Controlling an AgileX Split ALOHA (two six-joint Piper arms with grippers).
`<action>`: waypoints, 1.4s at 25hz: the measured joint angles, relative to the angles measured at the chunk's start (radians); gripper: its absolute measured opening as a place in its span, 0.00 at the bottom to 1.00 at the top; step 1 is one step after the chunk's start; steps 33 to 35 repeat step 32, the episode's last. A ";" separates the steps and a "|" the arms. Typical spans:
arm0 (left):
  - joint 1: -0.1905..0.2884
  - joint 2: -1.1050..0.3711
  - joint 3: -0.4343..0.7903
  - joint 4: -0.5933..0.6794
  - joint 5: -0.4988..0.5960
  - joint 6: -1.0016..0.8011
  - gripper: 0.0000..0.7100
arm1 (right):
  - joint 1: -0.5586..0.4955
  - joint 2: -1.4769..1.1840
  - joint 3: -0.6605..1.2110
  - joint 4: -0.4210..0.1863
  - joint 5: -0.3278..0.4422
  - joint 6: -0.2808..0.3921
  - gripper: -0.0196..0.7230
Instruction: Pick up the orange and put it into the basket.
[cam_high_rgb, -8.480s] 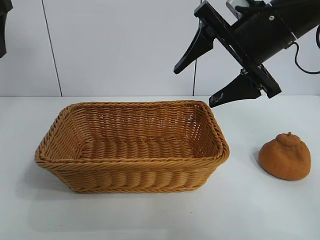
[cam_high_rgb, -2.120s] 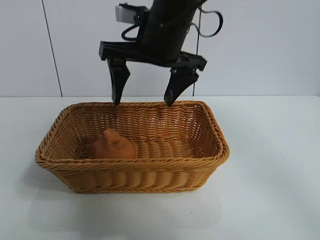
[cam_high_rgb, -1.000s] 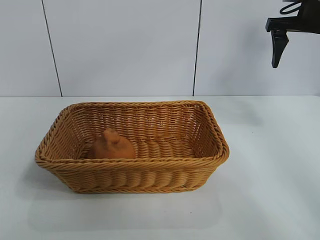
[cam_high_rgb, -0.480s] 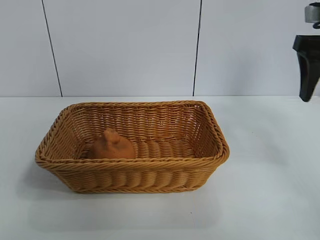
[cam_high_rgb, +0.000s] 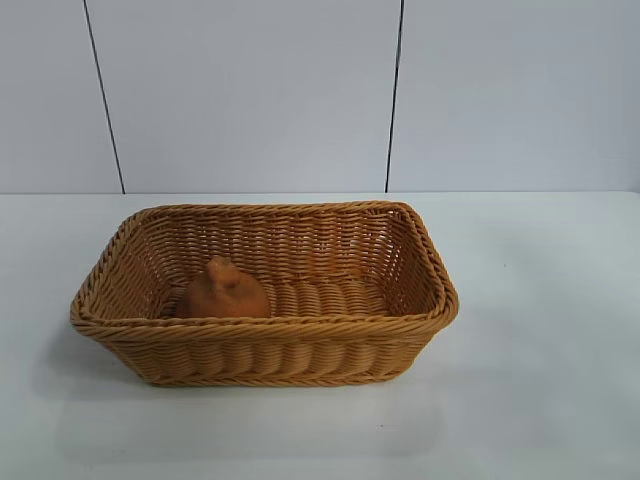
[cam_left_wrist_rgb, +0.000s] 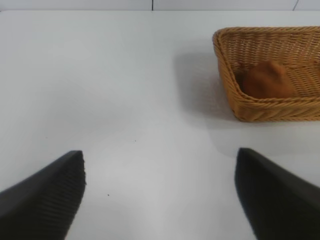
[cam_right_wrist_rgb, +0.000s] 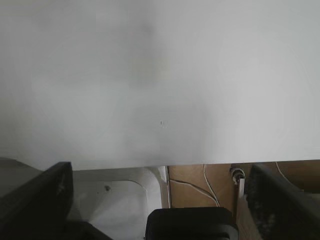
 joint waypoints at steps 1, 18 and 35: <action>0.000 0.000 0.000 0.000 0.000 0.000 0.82 | 0.000 -0.050 0.034 0.000 -0.020 0.000 0.90; 0.000 0.000 0.000 0.000 0.001 0.000 0.82 | 0.000 -0.806 0.115 0.000 -0.081 -0.001 0.90; 0.000 0.000 0.000 0.000 0.001 0.000 0.82 | 0.000 -1.006 0.115 0.000 -0.078 -0.001 0.90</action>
